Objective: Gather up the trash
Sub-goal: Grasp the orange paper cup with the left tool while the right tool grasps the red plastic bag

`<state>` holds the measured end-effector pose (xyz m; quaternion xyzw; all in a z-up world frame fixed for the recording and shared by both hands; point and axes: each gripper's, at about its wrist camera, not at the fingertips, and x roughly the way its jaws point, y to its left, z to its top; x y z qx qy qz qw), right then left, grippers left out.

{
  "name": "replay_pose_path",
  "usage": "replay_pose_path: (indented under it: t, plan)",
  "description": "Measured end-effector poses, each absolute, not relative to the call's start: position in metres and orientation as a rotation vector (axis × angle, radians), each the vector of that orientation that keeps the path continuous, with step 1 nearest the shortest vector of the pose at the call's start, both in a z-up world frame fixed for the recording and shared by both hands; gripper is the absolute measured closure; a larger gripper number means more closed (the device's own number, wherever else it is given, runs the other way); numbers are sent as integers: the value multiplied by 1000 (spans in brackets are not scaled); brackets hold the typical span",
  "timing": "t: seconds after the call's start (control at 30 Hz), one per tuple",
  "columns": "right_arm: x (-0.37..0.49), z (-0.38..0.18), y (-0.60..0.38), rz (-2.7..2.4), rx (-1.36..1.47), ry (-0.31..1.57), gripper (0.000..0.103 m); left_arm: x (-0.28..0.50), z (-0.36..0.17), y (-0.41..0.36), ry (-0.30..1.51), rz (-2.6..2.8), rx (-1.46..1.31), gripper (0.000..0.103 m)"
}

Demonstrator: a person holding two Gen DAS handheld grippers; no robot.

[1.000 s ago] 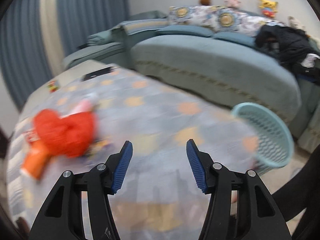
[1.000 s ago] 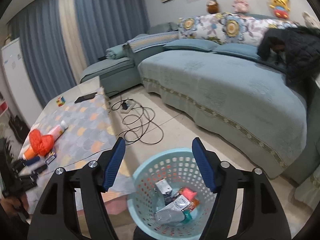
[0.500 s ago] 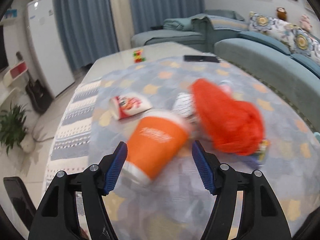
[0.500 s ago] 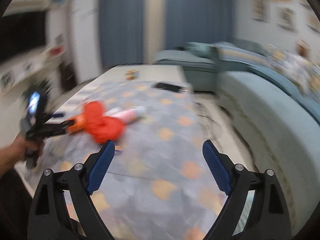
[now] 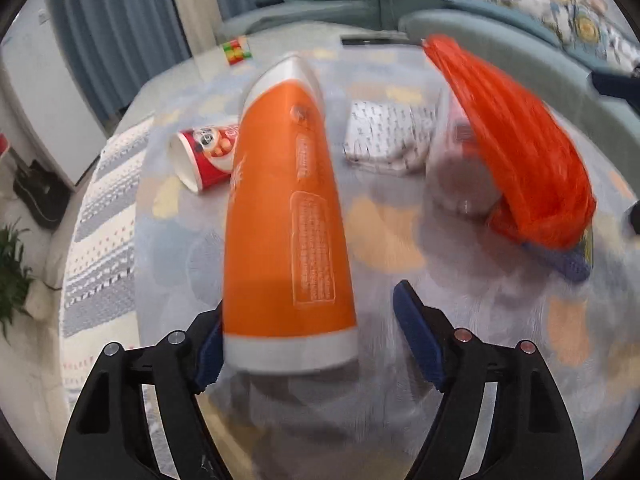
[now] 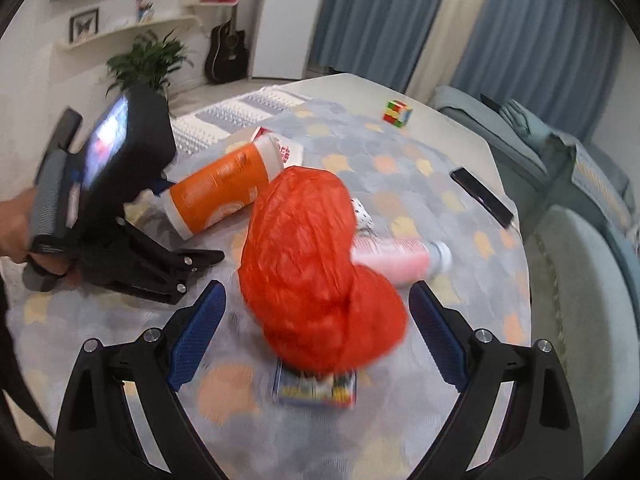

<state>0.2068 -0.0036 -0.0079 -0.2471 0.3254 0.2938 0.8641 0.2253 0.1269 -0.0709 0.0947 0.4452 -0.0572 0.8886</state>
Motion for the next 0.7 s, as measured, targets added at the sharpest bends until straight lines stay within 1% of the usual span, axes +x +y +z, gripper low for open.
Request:
replay_pose_path:
  t: [0.07, 0.1, 0.2, 0.27, 0.3, 0.33, 0.37, 0.5, 0.7]
  plan:
    - [215, -19, 4, 614, -553, 692, 15, 228, -70, 126, 916, -98, 206, 41]
    - [217, -24, 8, 610, -569, 693, 15, 231, -70, 128, 911, -81, 191, 54]
    - [228, -41, 11, 558, -624, 701, 16, 234, -69, 135, 905, -94, 106, 54]
    - [238, -43, 7, 524, -605, 746, 42, 234, -67, 135, 888, -102, 92, 54]
    - [242, -42, 5, 519, -580, 760, 48, 233, -65, 135, 877, -101, 91, 54]
    - [245, -36, -2, 508, -537, 767, 61, 231, -62, 135, 867, -101, 88, 54]
    - [248, -29, -8, 493, -512, 772, 69, 230, -58, 135, 857, -106, 78, 54]
    - [250, -8, -30, 470, -424, 755, 75, 216, -36, 128, 801, -126, 59, 54]
    - [229, 39, -76, 461, -264, 692, 75, 192, 6, 117, 670, -158, 12, 54]
